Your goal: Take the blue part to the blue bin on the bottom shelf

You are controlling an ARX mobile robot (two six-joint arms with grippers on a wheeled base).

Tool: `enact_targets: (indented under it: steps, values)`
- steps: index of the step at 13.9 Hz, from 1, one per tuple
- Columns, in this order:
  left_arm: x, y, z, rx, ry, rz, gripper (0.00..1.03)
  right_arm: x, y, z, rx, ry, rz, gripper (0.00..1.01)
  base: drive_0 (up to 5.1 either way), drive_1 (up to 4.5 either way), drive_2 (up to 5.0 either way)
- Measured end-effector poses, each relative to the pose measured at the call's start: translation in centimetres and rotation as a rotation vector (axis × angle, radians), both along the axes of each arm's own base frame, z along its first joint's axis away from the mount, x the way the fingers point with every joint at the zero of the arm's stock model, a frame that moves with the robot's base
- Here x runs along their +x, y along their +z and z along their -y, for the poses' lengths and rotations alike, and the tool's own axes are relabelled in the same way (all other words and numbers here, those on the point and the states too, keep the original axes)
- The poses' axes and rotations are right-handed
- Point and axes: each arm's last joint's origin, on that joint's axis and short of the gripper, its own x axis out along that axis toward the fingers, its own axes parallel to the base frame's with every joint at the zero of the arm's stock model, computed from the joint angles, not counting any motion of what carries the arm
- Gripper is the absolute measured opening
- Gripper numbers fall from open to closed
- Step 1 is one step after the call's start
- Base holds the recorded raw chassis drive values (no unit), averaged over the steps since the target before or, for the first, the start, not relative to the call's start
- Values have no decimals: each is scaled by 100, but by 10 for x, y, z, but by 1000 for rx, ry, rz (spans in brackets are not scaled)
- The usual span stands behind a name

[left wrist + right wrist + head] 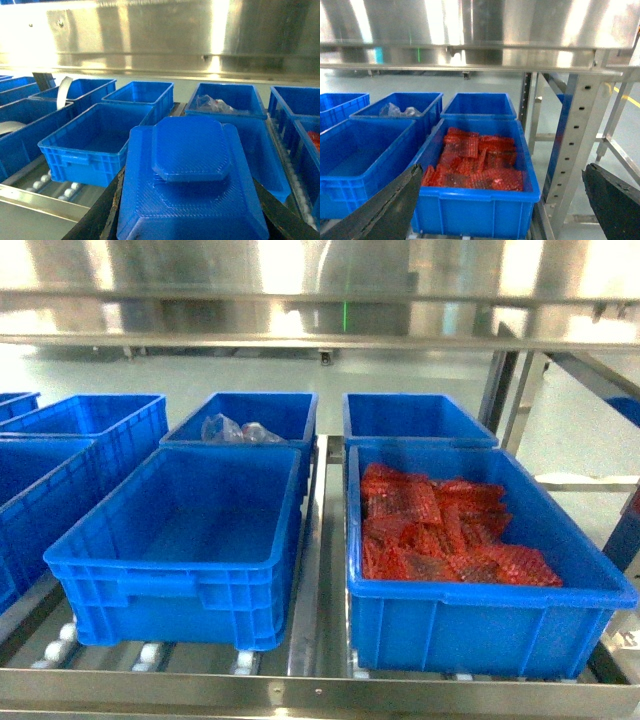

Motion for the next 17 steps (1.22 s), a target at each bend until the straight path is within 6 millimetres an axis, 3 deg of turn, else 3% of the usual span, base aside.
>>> enact_targets:
  steps: [17]
  values:
    - [0,0,0,0,-2,2,43,0,0,0,0,0,-1,98,0,25,-24]
